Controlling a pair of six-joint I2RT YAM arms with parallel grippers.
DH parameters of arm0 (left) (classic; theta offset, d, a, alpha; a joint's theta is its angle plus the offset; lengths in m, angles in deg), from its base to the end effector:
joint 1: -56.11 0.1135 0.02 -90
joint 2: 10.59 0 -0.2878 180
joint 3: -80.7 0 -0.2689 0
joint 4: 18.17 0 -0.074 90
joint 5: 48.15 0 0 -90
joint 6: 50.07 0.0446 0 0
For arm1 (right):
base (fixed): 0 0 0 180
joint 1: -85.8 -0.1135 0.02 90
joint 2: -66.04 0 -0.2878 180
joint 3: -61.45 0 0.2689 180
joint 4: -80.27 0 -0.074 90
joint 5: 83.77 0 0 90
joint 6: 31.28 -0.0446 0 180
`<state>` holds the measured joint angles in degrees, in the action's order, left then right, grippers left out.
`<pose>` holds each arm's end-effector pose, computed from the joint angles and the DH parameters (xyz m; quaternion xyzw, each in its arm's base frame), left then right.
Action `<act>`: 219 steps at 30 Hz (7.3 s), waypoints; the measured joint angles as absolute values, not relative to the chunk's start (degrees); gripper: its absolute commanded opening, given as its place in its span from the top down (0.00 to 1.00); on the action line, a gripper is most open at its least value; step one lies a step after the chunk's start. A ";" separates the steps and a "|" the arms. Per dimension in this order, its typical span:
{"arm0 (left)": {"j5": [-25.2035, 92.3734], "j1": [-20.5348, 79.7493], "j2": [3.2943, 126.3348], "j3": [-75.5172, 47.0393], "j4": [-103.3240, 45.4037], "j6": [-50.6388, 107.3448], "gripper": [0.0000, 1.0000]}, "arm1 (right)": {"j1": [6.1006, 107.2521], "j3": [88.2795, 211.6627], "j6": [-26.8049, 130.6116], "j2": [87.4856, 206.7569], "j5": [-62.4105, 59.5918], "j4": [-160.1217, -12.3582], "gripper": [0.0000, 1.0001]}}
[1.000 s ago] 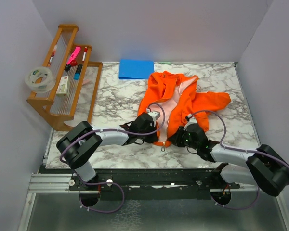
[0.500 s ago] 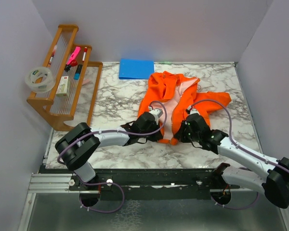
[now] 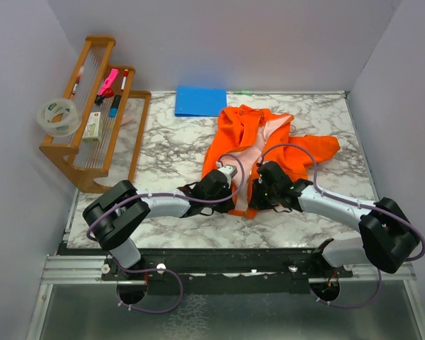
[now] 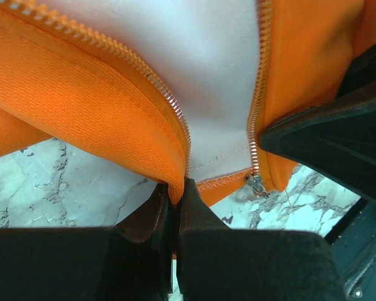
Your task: Zip up the jacket
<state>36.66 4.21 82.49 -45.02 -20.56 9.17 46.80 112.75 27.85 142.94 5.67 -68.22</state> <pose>0.2030 -0.2654 0.1544 0.1853 0.8908 -0.3035 0.2827 0.2031 0.1650 0.1780 -0.0694 0.9566 0.1660 0.2294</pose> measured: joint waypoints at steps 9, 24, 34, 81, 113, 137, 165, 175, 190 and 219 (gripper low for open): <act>37.70 3.62 83.27 -45.28 -20.30 9.15 1.00 | 46.80 108.82 25.92 138.16 3.66 -70.10 0.44; 37.81 3.46 83.56 -45.28 -19.67 9.23 1.00 | 46.80 93.80 14.60 122.84 -1.17 -76.92 0.29; 37.81 3.46 83.62 -45.28 -19.53 9.28 1.00 | 46.87 86.46 6.60 118.33 0.67 -87.15 0.39; 38.95 3.14 84.28 -44.63 -19.27 9.04 1.00 | 46.87 86.65 7.76 107.95 5.76 -79.11 0.96; 29.81 4.32 63.12 -53.94 -5.72 6.04 1.00 | 46.93 98.87 25.92 104.56 -2.37 -80.75 0.99; 26.03 6.92 61.18 -51.05 -5.02 6.04 1.00 | 46.93 99.24 26.80 100.04 -11.48 -87.48 1.00; 18.62 6.98 52.78 -63.93 19.44 6.66 1.00 | 46.97 93.41 23.32 94.60 -13.58 -98.82 1.00; 17.14 6.98 54.36 -64.41 26.30 3.25 1.00 | 46.97 91.24 20.54 95.34 -14.13 -105.16 1.00; 14.73 6.98 56.63 -65.44 34.80 -0.58 1.00 | 46.97 89.98 19.08 94.64 -15.70 -109.95 1.00; 11.30 7.03 60.21 -65.44 39.89 -2.74 1.00 | 46.97 89.98 19.12 93.57 -15.88 -110.56 1.00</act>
<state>11.30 7.03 60.21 -65.44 39.89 -2.74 46.97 89.98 19.12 93.57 -15.88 -110.56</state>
